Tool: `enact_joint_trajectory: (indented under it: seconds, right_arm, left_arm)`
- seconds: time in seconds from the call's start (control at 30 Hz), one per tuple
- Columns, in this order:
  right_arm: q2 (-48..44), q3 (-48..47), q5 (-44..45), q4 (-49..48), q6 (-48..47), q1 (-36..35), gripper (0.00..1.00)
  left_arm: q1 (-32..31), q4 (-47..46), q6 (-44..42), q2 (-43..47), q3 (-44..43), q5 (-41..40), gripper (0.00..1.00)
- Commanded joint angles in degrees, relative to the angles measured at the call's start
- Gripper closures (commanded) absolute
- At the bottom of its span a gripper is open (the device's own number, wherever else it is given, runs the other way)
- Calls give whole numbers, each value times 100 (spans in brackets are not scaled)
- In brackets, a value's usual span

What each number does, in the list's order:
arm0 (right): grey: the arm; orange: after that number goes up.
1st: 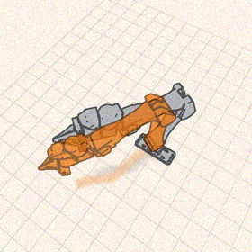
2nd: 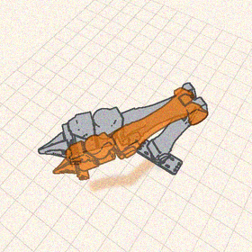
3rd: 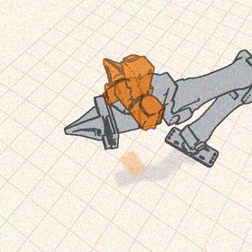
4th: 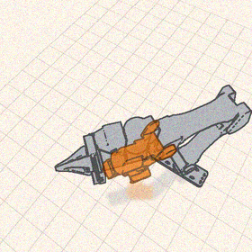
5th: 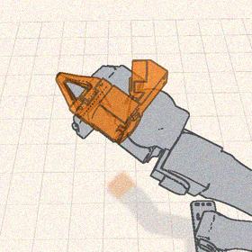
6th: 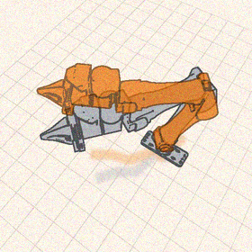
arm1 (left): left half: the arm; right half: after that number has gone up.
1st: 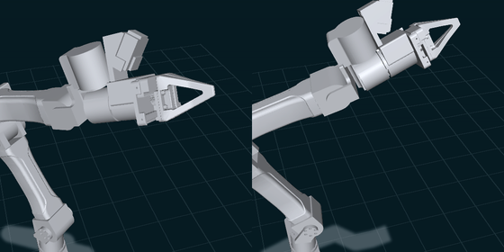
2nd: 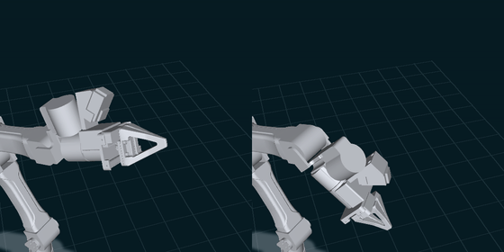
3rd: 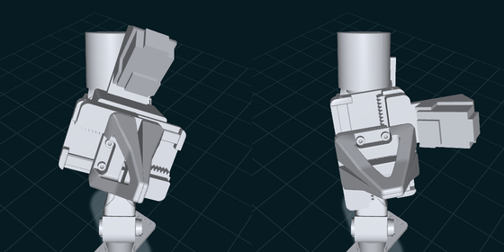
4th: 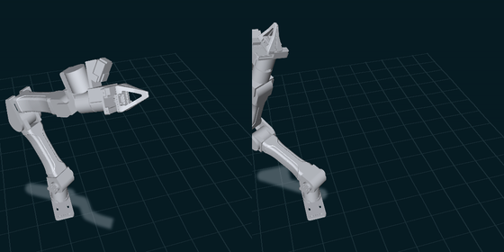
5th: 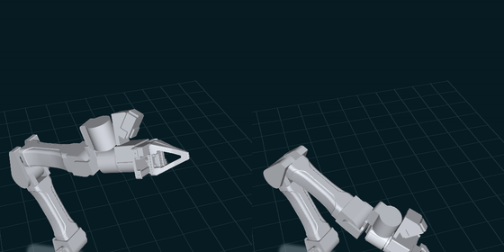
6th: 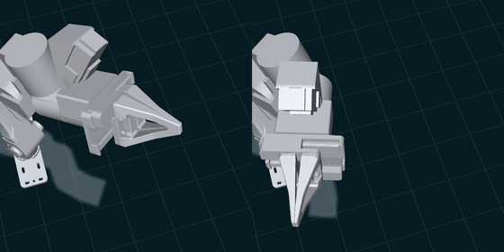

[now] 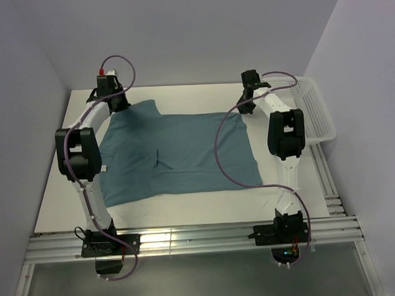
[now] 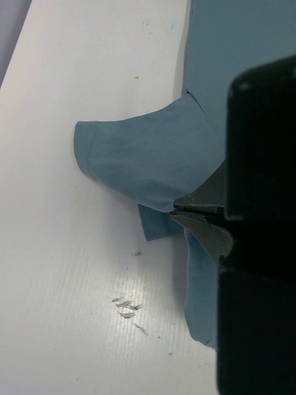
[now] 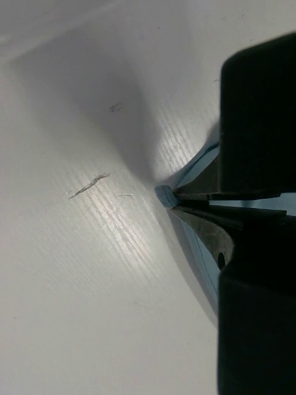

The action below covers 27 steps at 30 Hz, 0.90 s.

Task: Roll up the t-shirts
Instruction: Fold the tshirt

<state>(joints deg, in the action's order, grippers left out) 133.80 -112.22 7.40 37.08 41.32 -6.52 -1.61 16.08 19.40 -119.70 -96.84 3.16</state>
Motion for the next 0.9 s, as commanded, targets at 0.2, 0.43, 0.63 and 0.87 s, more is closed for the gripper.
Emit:
enact_joint_trajectory:
  seconds: [0.2,0.43,0.63,0.87]
  right_arm:
    - [-952,455,7,-438,8,46,100]
    - [-1294,859,-19,-447,-19,46,100]
    - [-1444,1053,60,-342,-10,46,100]
    - [-1611,1273,139,-254,69,46,100]
  left_arm:
    - [-33,-491,134,886,823,18,100]
    - [-42,-684,196,1405,1255,-8,100]
    - [-42,-764,143,1792,1597,-175,100]
    - [-42,-773,126,2038,1843,-210,100]
